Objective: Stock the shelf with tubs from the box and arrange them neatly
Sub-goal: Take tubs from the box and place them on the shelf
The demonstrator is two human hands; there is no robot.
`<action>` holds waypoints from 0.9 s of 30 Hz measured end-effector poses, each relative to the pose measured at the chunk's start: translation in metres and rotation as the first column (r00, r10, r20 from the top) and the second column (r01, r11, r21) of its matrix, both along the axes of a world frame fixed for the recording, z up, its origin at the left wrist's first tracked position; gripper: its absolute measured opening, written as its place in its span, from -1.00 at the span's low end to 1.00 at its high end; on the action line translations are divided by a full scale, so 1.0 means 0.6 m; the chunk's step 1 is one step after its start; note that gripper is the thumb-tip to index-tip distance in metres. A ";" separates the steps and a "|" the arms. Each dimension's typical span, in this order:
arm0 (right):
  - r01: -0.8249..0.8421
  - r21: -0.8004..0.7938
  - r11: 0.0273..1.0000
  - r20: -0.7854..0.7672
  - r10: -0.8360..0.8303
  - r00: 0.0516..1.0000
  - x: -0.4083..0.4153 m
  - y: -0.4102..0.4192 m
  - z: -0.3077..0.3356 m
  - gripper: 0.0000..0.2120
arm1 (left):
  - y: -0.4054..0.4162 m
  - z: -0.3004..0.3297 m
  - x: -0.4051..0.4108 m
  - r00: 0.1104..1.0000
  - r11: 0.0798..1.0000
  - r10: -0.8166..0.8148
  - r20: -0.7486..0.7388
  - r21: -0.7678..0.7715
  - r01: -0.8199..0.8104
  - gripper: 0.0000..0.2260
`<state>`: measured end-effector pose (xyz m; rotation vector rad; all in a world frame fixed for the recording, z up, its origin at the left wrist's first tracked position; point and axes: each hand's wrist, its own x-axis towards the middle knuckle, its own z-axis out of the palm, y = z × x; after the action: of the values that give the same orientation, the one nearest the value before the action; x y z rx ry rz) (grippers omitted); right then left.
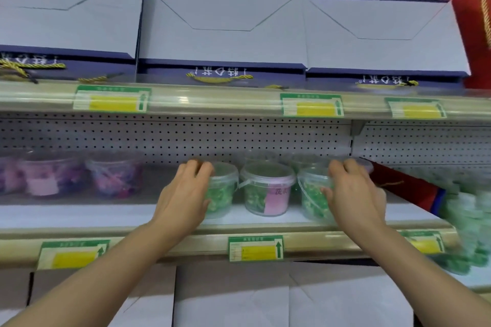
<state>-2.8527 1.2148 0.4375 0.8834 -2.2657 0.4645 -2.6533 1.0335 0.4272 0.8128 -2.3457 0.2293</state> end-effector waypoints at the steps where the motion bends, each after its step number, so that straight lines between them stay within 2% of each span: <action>1: 0.013 0.011 1.000 -0.001 -0.013 1.000 -0.003 -0.005 -0.001 -0.64 | -0.008 0.001 -0.007 0.999 1.000 0.026 0.028 0.000 -0.026 -0.59; 5: 0.005 0.000 1.000 0.014 -0.005 1.000 -0.012 -0.020 -0.011 -0.60 | -0.042 0.008 -0.042 0.993 0.998 0.066 0.096 -0.021 -0.065 -0.50; 10: 0.040 0.079 0.996 -0.034 -0.037 0.999 -0.025 -0.039 -0.025 -0.52 | -0.094 0.006 -0.098 0.990 0.999 0.030 0.140 0.034 -0.035 -0.44; 15: 0.103 0.099 0.990 -0.100 -0.093 0.991 -0.038 -0.065 -0.025 -0.55 | -0.112 0.020 -0.134 0.981 0.996 0.051 0.187 0.063 -0.064 -0.45; 18: 0.093 0.131 0.987 -0.056 -0.086 0.995 -0.035 -0.074 -0.020 -0.59 | -0.111 0.024 -0.126 0.982 0.990 0.008 0.189 0.137 -0.034 -0.43; 23: -0.010 0.173 0.985 0.105 -0.008 0.994 -0.010 -0.059 -0.011 -0.46 | -0.086 0.026 -0.081 0.970 0.978 -0.079 0.230 0.208 0.030 -0.34; 27: -0.122 0.191 0.974 0.048 0.115 0.992 0.035 -0.019 -0.016 -0.31 | -0.026 0.038 -0.048 0.962 0.995 -0.076 0.263 0.082 0.056 -0.39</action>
<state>-2.8314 1.2035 0.4282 1.1217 -2.3286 0.3183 -2.6822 1.0179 0.4502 0.7774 -2.6430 0.2371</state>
